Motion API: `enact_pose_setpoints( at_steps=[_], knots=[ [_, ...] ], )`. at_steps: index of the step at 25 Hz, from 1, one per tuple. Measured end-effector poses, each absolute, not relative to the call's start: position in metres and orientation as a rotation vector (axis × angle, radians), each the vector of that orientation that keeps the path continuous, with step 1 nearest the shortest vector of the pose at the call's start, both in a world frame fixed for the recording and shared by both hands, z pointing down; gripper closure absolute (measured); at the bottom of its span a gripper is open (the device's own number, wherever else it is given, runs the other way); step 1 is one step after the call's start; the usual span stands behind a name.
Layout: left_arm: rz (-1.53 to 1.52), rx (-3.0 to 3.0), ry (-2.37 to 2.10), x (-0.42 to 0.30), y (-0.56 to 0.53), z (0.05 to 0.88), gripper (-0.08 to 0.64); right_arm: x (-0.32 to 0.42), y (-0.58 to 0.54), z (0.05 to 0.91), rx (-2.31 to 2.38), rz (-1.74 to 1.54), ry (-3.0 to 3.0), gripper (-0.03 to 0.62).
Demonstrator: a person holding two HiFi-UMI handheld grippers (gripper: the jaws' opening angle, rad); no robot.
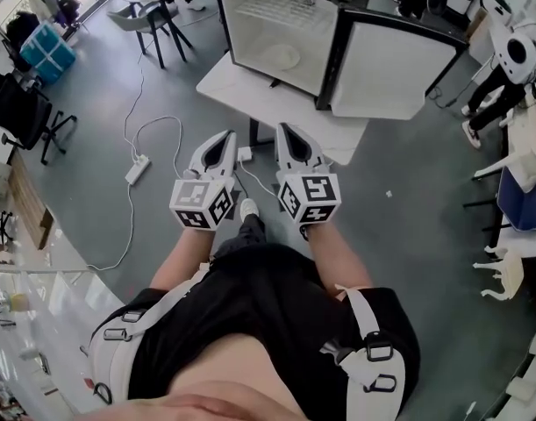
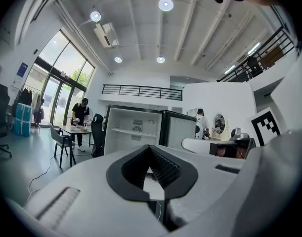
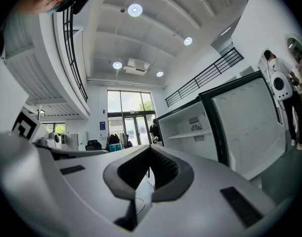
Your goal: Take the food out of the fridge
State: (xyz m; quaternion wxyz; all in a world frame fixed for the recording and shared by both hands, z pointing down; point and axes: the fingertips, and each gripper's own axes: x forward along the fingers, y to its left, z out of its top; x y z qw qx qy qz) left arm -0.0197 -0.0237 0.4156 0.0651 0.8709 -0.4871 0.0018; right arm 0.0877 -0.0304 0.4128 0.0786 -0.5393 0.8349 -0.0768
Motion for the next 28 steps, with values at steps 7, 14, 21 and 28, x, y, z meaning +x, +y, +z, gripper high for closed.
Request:
enact_pose_setpoints(
  at_steps=[7,14,21,28],
  knots=[
    [0.005,2.68,-1.391,-0.026,-0.129,0.401,0.558,0.083,-0.13,0.404,-1.668,-0.244,2.444,0.584],
    [0.027,2.702,-1.316,-0.032,-0.217,0.406,0.558,0.08,-0.219,0.417,-1.764,-0.312,2.381,0.584],
    [0.052,2.69,-1.318,-0.02,-0.254,0.413,0.558,0.102,-0.269,0.443,-1.78,-0.521,2.288,0.584],
    [0.002,2.658,-1.326,-0.022,-0.277,0.405,0.558,0.12,-0.314,0.481,-1.658,-0.911,1.958,0.384]
  ],
)
